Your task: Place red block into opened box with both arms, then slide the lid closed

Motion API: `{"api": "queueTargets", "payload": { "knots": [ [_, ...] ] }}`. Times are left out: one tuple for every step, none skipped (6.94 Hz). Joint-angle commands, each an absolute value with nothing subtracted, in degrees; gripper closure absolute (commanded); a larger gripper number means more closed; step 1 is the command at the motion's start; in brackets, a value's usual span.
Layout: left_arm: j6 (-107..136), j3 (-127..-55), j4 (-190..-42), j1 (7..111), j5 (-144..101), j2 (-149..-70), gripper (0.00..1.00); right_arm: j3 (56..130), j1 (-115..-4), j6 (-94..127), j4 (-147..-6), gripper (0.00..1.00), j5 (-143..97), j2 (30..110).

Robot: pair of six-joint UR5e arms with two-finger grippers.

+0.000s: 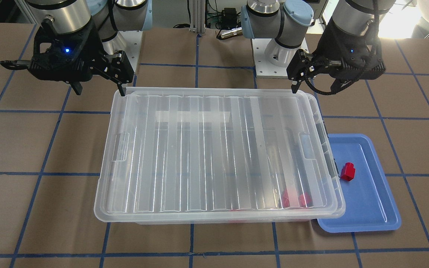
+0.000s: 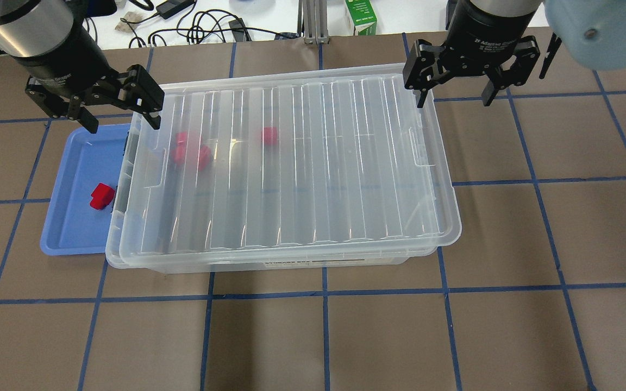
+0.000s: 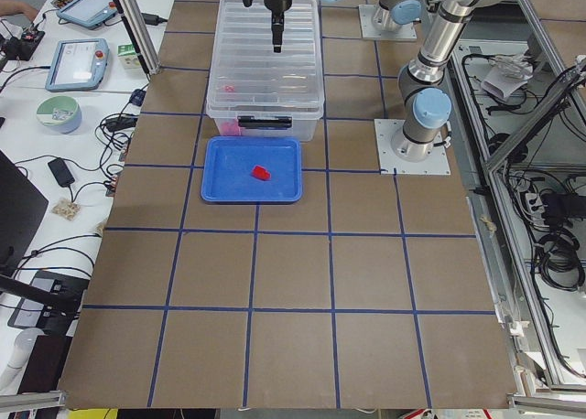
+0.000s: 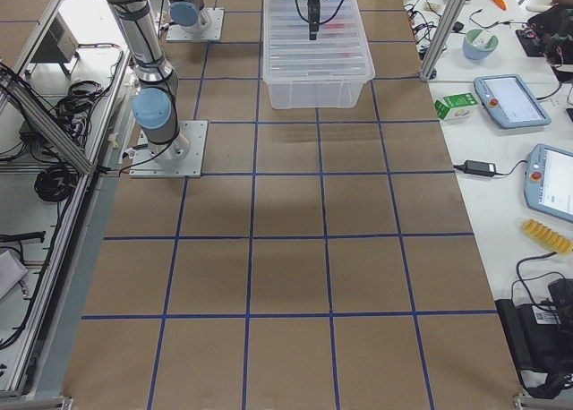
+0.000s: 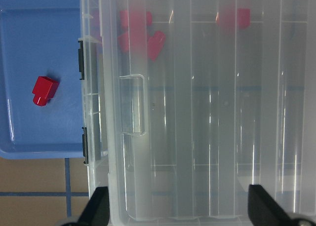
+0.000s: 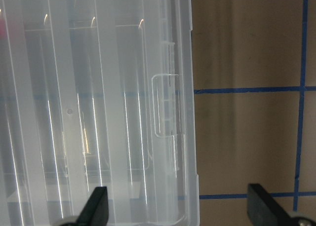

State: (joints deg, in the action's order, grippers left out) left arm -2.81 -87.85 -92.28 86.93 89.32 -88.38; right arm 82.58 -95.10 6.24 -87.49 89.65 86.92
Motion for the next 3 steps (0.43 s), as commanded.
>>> {"api": "queueTargets", "payload": {
  "knots": [
    [-2.8,-87.8,-92.0,87.4,89.4,-88.6,0.0,82.5,-95.1,6.2,-87.5,0.0,89.6,86.8],
    [-2.8,-87.8,-92.0,87.5,89.4,-88.2,0.0,82.5,-95.0,6.2,-87.5,0.0,89.6,86.8],
    [-2.8,-87.9,-92.0,87.4,89.4,-88.2,0.0,82.5,-94.5,5.7,-87.5,0.0,89.7,86.8]
  ]
}}
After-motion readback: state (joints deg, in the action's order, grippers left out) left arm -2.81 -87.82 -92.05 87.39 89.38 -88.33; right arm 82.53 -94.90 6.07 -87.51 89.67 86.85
